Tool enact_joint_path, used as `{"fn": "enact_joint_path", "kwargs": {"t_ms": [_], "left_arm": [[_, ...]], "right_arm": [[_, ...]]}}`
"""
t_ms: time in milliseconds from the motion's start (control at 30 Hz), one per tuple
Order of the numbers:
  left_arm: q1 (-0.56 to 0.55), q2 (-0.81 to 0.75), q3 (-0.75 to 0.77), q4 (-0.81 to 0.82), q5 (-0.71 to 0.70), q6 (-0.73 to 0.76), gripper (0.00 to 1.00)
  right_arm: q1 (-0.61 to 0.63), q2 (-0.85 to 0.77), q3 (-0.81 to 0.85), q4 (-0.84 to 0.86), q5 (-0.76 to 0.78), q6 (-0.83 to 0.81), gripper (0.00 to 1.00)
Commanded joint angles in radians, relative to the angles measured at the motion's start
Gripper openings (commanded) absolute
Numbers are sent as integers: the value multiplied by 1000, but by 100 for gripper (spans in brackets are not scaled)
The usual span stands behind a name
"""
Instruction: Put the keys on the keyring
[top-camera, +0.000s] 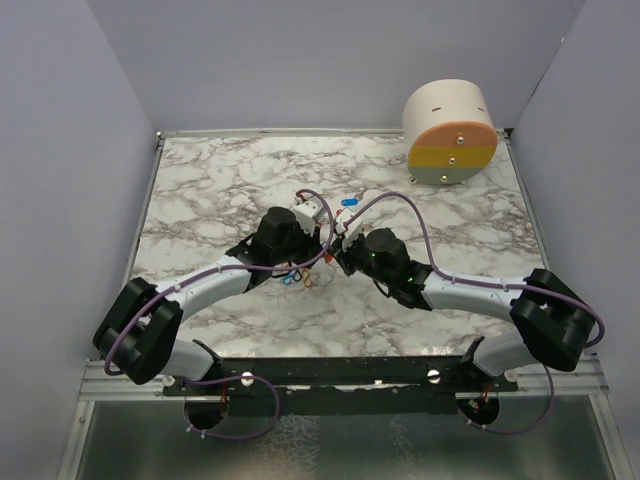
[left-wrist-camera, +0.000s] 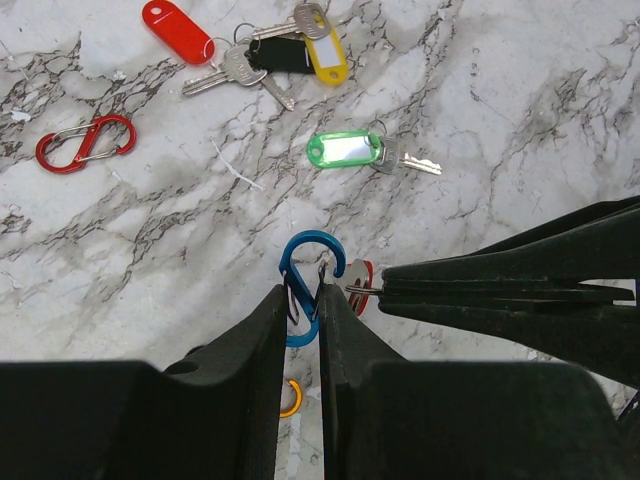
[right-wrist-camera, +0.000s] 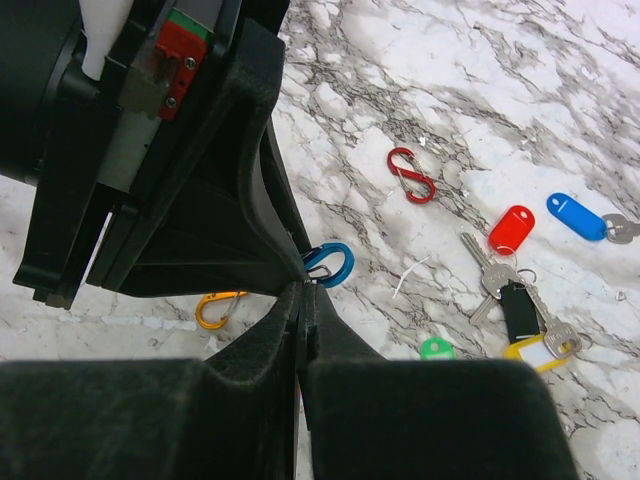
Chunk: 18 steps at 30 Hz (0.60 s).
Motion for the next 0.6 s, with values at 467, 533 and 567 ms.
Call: {"fn": "enact_joint_path", "kwargs": {"t_ms": [467,533,567], "left_arm": [[-19,8,35,-8,36,27,0],[-19,7,35,-10,36,27,0],[-19,7,35,-9,35,27,0]], "right_arm": [[8,22,-5,44,17,-6,1],[8,23,-6,44,22,-5,1],[8,24,-7,42,25,-5,1]]}}
